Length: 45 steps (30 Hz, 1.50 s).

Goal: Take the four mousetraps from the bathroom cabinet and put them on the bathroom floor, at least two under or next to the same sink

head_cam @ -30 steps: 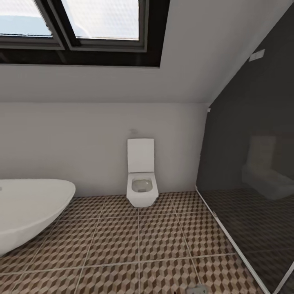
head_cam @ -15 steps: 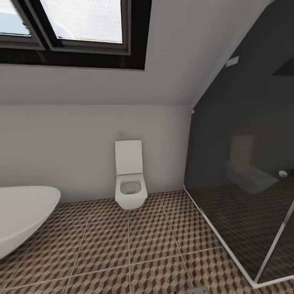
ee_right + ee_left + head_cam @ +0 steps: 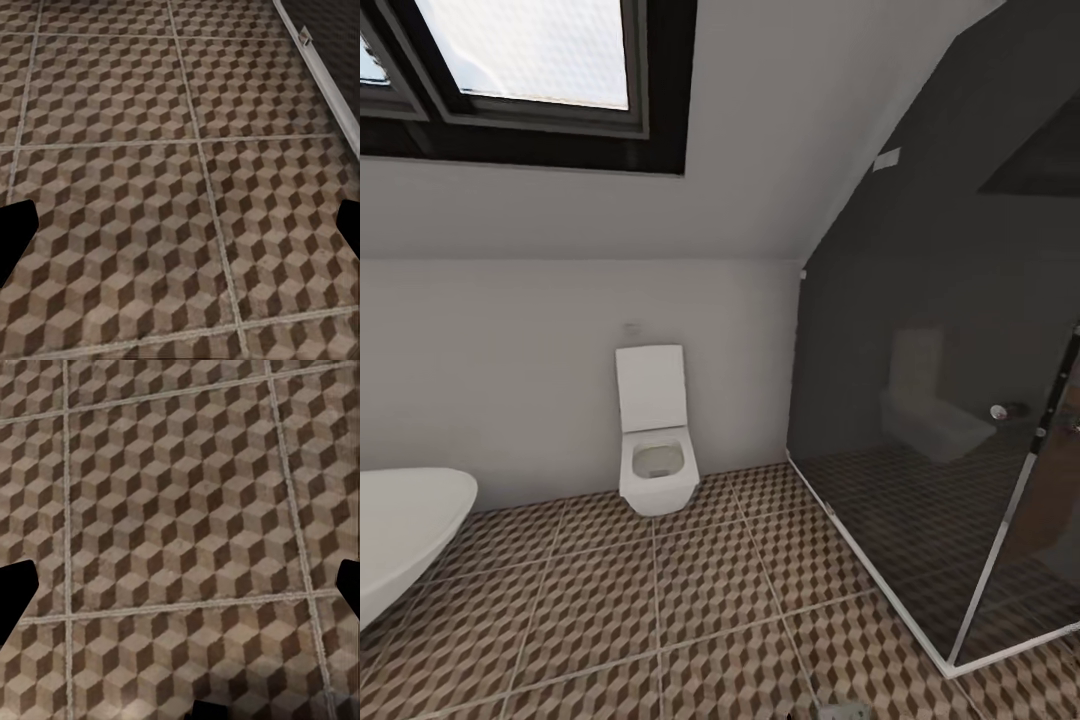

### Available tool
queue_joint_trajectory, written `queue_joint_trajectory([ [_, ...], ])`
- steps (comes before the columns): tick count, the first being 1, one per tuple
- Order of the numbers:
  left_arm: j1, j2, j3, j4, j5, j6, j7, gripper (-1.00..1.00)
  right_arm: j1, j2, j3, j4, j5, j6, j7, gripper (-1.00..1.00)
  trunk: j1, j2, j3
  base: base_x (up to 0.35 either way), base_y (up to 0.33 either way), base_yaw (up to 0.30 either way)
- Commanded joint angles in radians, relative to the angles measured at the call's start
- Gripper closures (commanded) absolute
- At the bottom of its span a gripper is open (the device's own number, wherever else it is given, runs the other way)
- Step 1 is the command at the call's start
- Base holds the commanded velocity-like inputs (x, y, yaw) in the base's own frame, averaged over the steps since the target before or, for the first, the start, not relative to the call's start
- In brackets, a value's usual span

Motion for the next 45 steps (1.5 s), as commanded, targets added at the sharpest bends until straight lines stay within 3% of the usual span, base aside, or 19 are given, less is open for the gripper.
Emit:
queue_joint_trajectory([
  [1,0.0,0.0,0.001,0.0,0.001,-0.003,0.001,-1.0,-0.001,0.0,0.003,0.001,0.01,0.0,-0.01,-1.0,0.0,-0.001,-0.002,-0.001,0.0,-0.221],
  [45,0.0,0.001,0.003,0.002,0.001,-0.003,0.001,-1.0,-0.001,-0.001,0.004,0.001,0.01,0.0,-0.01,-1.0,0.0,-0.001,-0.045,0.0,0.0,-0.234],
])
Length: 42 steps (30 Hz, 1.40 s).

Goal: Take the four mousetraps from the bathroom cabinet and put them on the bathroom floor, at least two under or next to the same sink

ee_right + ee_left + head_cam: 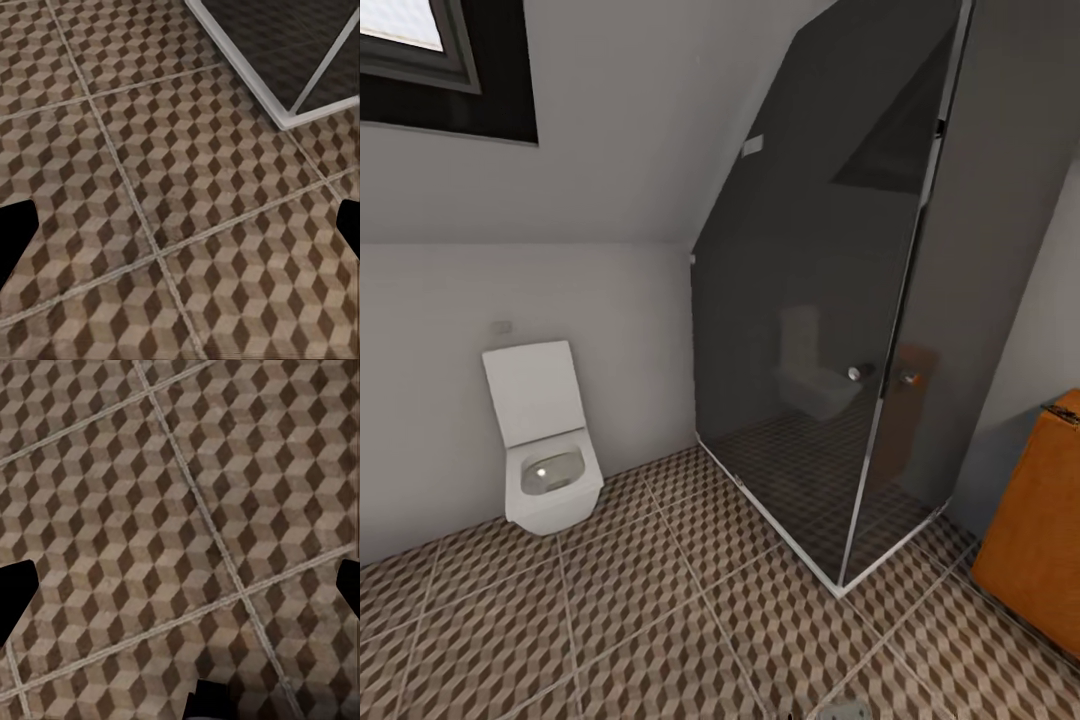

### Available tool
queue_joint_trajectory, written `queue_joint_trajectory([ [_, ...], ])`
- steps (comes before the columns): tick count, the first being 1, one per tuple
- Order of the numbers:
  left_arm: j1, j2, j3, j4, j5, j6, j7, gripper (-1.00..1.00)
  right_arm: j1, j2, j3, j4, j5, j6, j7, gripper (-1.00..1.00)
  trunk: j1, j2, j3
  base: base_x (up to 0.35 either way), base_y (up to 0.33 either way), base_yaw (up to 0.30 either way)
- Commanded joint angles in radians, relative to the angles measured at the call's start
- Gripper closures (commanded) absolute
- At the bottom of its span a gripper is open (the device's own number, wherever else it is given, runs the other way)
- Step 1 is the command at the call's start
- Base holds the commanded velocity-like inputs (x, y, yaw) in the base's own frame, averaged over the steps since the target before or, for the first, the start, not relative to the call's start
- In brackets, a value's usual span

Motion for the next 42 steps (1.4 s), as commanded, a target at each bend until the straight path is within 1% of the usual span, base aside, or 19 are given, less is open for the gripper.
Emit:
queue_joint_trajectory([
  [1,0.0,0.0,0.001,0.0,0.001,-0.003,0.002,-1.0,-0.001,0.0,0.003,0.001,0.01,0.0,-0.01,-1.0,0.0,-0.001,-0.002,0.0,0.0,-0.241],
  [24,0.0,0.0,0.001,-0.002,0.001,-0.003,0.002,-1.0,-0.001,0.001,0.003,0.001,0.01,0.0,-0.01,-1.0,0.0,-0.001,-0.021,0.0,0.0,-0.234],
  [34,0.0,0.0,0.001,-0.006,0.001,-0.003,0.002,-1.0,-0.001,0.001,0.003,0.001,0.011,0.0,-0.01,-1.0,0.0,-0.001,-0.022,0.0,0.0,-0.025],
  [42,0.0,0.0,0.001,-0.005,0.001,-0.003,0.002,-1.0,-0.001,-0.005,0.002,0.0,0.012,0.0,-0.01,-1.0,0.0,-0.001,-0.022,0.0,0.0,-0.001],
])
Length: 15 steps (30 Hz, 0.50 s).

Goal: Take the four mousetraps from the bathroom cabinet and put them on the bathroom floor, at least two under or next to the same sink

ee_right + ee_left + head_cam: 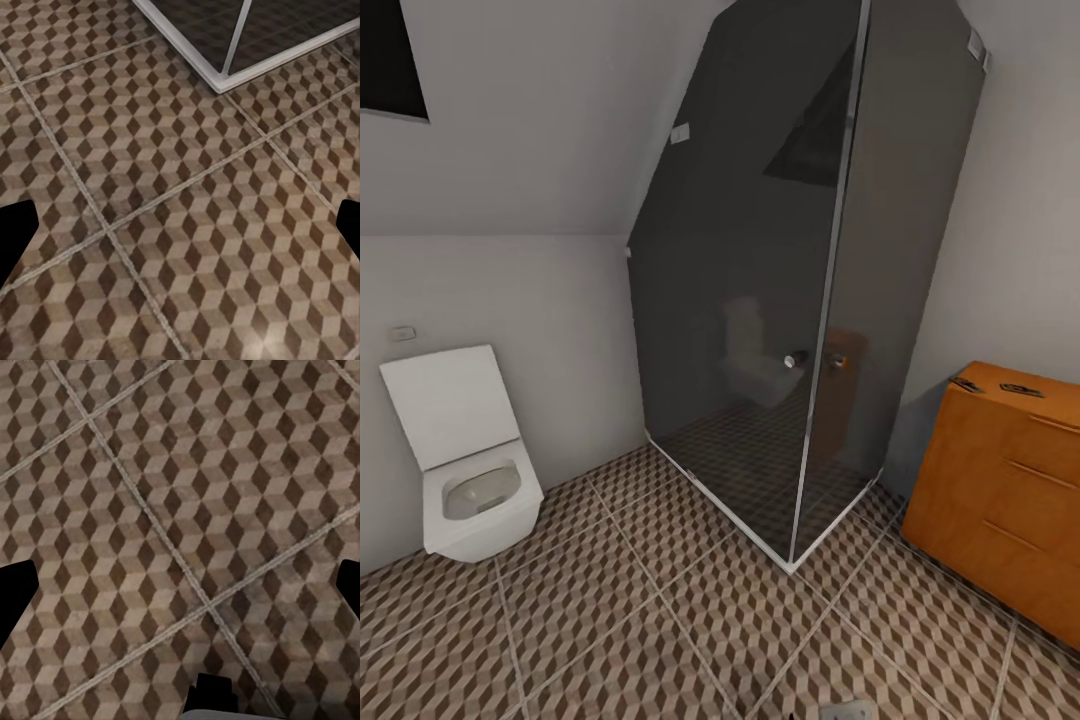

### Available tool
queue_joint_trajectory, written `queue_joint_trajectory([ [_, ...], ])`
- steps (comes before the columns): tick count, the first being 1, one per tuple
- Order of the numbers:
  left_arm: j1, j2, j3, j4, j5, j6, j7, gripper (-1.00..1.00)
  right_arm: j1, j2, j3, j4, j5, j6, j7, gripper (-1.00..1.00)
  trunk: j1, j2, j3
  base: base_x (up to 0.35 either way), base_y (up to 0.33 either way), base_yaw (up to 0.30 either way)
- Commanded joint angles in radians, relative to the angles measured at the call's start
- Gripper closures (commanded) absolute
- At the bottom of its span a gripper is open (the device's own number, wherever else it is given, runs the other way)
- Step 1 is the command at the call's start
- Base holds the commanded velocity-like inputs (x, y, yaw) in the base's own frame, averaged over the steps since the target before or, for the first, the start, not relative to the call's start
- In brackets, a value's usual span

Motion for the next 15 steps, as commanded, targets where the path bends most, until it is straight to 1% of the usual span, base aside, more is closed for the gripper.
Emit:
queue_joint_trajectory([
  [1,-0.001,0.0,0.0,0.0,0.001,-0.003,0.002,-1.0,-0.001,0.0,0.004,0.001,0.01,0.0,-0.01,-1.0,0.0,-0.001,-0.001,0.0,0.0,0.0],
  [15,-0.001,0.002,0.0,0.0,0.0,-0.003,0.002,-1.0,-0.001,0.002,0.004,0.001,0.01,0.0,-0.01,-1.0,0.0,-0.001,-0.001,0.0,0.0,0.0],
])
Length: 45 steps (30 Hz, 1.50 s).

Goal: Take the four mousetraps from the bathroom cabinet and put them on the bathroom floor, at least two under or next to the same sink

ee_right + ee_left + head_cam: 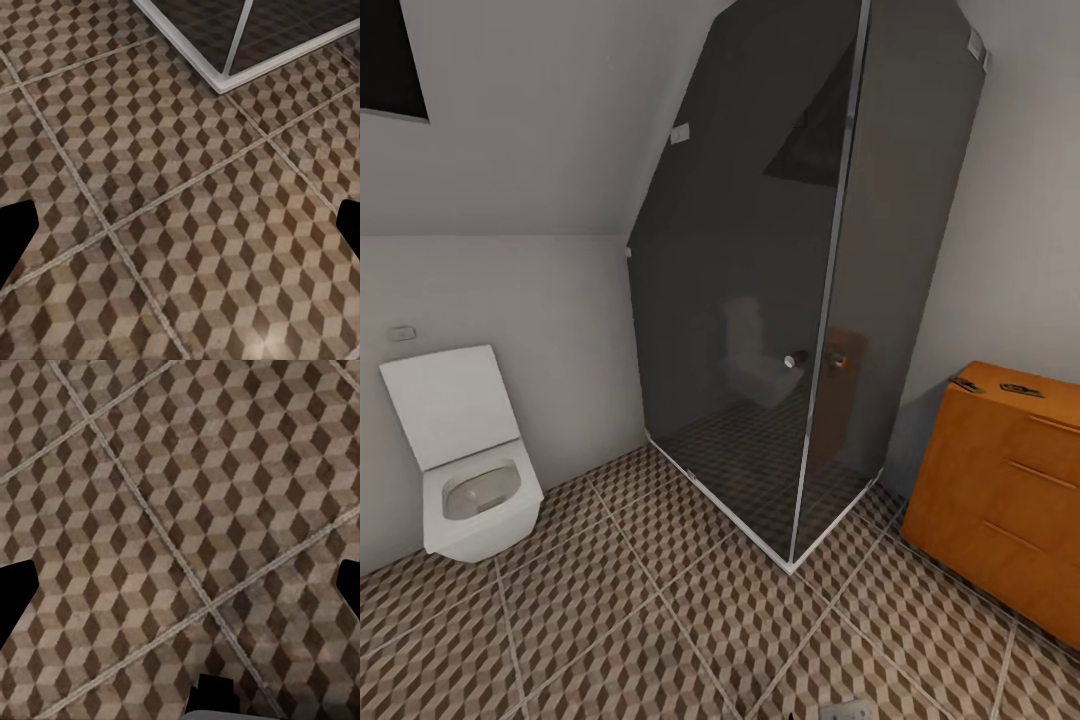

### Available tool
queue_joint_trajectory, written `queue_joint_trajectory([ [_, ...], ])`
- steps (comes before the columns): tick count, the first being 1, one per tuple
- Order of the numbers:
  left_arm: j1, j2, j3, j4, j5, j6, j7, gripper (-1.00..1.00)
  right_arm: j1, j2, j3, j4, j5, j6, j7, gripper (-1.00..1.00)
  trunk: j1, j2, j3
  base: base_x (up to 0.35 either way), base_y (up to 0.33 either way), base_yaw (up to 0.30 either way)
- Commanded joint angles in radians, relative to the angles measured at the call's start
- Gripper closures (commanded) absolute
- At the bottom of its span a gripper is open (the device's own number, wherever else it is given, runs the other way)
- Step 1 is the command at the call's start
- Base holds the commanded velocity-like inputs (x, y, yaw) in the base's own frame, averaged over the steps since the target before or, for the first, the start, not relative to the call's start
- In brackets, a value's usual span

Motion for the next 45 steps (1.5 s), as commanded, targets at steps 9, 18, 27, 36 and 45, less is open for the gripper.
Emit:
queue_joint_trajectory([
  [9,-0.001,-0.002,-0.001,0.004,0.002,-0.003,0.002,-1.0,-0.001,0.002,0.003,0.001,0.01,0.0,-0.009,-1.0,0.0,-0.001,-0.001,0.0,0.0,0.0],
  [18,-0.001,-0.002,-0.002,0.005,0.002,-0.003,0.002,-1.0,-0.001,0.003,0.003,0.001,0.01,0.0,-0.01,-1.0,0.0,-0.001,-0.001,0.0,0.0,-0.004],
  [27,-0.001,-0.003,-0.002,0.005,0.002,-0.003,0.002,-1.0,-0.001,0.003,0.003,0.001,0.01,0.0,-0.01,-1.0,0.0,-0.001,-0.001,0.0,0.0,-0.2],
  [36,-0.001,-0.003,-0.003,0.005,0.002,-0.003,0.002,-1.0,-0.001,0.004,0.003,0.002,0.009,0.0,-0.009,-1.0,0.0,-0.001,-0.001,0.0,0.0,-0.252],
  [45,-0.001,-0.003,-0.003,0.006,0.002,-0.003,0.002,-1.0,-0.001,0.004,0.003,0.002,0.009,0.0,-0.009,-1.0,0.0,-0.001,-0.001,0.0,0.0,-0.238],
])
